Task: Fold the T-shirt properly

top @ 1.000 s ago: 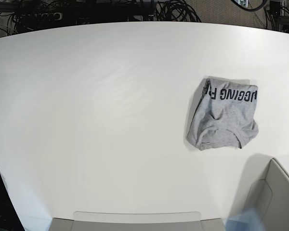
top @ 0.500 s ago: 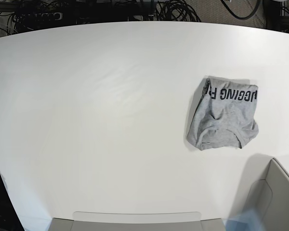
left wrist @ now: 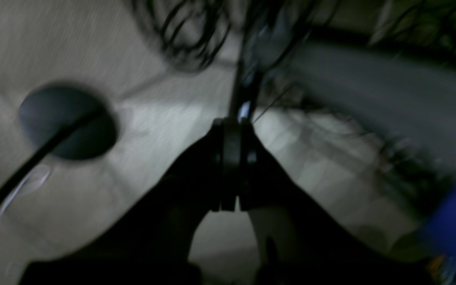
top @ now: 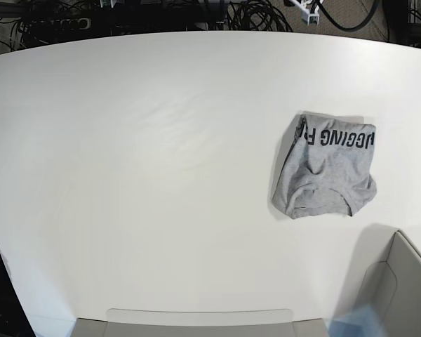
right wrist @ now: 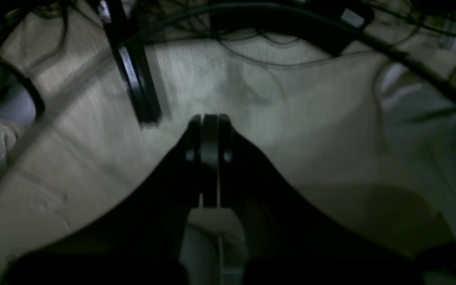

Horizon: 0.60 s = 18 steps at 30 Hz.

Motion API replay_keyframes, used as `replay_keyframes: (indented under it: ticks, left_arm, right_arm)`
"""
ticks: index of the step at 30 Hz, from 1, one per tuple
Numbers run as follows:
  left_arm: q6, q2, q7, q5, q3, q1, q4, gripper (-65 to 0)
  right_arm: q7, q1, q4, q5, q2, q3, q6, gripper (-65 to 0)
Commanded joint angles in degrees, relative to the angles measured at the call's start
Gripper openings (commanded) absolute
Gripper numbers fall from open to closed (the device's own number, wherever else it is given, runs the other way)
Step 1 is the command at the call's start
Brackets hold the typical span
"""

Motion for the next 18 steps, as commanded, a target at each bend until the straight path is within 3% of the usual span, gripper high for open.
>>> replay_keyframes:
  ticks: [1,3,8,18]
  left_arm:
    - [-0.27,0.26,0.03,0.19,-0.01,0.27,-0.08,-65.0]
    - [-0.27,1.58,0.03,0.19,-0.01,-0.26,-0.08,-64.4]
    - [-0.27,2.55,-0.50,0.27,0.08,-0.26,-0.08,-58.5]
    - [-0.27,-0.18,-0.06,0.19,0.08,-1.49,-0.08,-56.8]
  right_arm:
    - [3.46,1.00,0.34,0.02,0.92,0.04,-0.01,-65.0]
    - [6.54,2.85,0.34,0.02,1.28,-0.05,-0.01,-65.0]
    - [6.89,3.90,0.34,-0.07,2.33,-0.05,-0.01,-65.0]
    - [6.71,4.69,0.34,0.02,1.72,-0.05,-0.10,-65.0]
